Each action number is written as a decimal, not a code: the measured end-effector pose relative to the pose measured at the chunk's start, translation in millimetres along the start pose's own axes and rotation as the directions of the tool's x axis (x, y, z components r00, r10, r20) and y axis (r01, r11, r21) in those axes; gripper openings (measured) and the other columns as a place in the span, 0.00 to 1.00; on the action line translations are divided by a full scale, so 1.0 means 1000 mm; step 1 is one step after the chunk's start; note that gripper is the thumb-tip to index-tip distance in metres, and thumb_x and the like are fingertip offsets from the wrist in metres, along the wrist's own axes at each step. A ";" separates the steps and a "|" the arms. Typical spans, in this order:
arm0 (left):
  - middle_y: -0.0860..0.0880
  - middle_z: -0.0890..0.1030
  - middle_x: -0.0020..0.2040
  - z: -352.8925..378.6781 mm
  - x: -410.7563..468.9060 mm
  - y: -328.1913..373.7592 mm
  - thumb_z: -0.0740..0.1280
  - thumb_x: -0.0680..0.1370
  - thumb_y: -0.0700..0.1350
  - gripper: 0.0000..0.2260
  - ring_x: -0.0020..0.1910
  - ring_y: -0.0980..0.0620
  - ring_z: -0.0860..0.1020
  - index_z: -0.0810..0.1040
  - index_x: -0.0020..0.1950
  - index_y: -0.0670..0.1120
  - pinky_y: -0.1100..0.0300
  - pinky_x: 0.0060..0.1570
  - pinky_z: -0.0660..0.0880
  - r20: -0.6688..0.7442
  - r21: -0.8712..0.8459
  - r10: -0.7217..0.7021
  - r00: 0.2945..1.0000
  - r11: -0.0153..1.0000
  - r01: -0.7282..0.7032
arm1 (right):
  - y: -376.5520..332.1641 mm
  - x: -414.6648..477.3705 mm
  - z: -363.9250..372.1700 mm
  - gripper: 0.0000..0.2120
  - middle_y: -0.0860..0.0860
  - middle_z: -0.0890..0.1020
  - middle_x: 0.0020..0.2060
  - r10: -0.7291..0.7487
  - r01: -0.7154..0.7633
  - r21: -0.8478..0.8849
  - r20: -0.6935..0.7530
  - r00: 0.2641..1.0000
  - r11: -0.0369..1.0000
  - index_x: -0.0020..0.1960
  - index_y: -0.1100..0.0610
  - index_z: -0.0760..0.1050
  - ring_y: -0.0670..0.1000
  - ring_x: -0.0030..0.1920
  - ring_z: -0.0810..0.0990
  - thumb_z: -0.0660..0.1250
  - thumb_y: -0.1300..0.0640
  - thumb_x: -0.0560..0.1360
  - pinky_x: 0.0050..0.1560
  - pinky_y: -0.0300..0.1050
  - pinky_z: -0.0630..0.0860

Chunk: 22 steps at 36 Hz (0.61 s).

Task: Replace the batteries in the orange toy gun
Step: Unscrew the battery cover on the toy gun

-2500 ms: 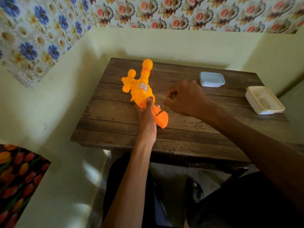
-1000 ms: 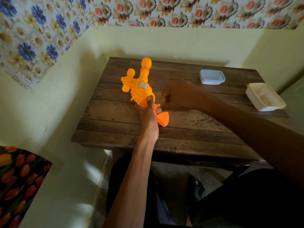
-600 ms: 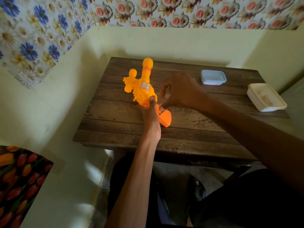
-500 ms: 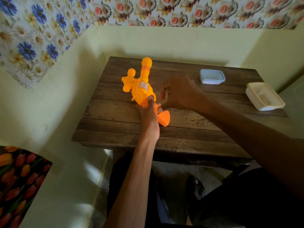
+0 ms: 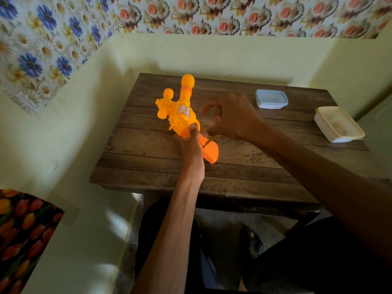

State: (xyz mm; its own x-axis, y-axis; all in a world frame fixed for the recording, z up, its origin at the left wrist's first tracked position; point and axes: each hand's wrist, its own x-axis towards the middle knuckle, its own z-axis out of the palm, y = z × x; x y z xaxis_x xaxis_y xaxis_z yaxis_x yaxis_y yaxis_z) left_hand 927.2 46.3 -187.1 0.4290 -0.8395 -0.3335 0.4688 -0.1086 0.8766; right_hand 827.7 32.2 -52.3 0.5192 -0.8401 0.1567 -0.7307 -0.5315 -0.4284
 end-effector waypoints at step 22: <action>0.48 0.78 0.64 0.000 -0.002 0.000 0.63 0.79 0.57 0.23 0.58 0.50 0.79 0.66 0.72 0.53 0.47 0.57 0.75 0.001 0.002 0.026 1.000 1.000 -0.026 | 0.001 -0.002 -0.002 0.12 0.43 0.75 0.31 0.029 -0.029 -0.074 -0.009 1.000 0.997 0.48 0.47 0.83 0.46 0.37 0.76 0.77 0.51 0.64 0.43 0.45 0.77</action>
State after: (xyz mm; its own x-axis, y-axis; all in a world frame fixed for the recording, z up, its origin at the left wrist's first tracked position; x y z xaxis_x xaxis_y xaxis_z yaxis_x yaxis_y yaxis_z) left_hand 926.1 47.7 -186.1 0.4403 -0.8428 -0.3097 0.4555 -0.0875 0.8859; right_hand 825.0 33.6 -51.1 0.4943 -0.8559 0.1522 -0.7763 -0.5134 -0.3658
